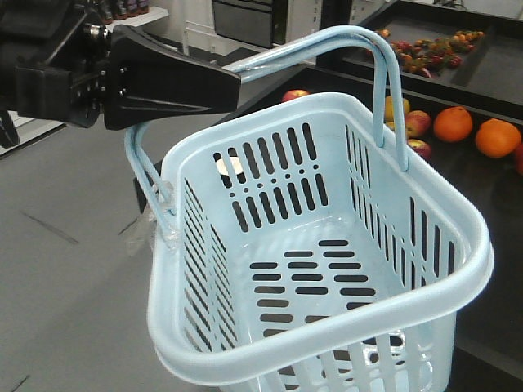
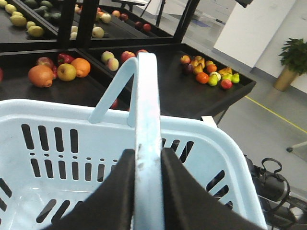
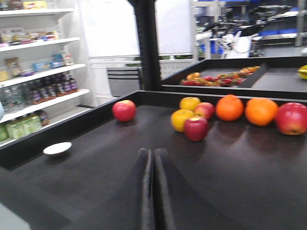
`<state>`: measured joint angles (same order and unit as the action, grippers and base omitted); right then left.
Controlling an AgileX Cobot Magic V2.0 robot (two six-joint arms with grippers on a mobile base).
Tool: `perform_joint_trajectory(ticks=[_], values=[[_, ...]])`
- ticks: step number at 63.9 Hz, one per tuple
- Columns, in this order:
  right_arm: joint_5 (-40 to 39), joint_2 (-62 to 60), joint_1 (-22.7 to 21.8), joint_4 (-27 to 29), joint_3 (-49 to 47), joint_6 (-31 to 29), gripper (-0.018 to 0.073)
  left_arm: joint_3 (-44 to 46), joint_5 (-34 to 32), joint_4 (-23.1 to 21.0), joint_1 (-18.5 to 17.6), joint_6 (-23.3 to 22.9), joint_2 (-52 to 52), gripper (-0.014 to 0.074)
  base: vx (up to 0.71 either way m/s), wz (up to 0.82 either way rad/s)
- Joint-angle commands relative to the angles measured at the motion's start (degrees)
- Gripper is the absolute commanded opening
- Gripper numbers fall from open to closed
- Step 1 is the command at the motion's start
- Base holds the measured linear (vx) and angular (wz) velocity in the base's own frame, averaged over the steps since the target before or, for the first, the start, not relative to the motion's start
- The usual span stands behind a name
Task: Pick three apples into basket with both arms
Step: 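Drive the base up to the fruit table holding the basket in the left gripper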
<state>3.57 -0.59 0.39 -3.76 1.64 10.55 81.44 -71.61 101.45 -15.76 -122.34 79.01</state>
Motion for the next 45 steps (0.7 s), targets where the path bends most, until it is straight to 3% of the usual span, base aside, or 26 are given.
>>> perform_joint_trajectory(ticks=[1, 45], values=[[-3.9, -0.6, -0.4, -0.5, 0.7, -0.6, -0.0004, 1.4, -6.8, 0.0, -0.1, -0.8, -2.0, -0.0006, 0.11, -0.48], [-3.9, -0.6, -0.4, -0.5, 0.7, -0.6, -0.0004, 1.4, -6.8, 0.0, -0.1, -0.8, -2.0, -0.0006, 0.08, -0.33]])
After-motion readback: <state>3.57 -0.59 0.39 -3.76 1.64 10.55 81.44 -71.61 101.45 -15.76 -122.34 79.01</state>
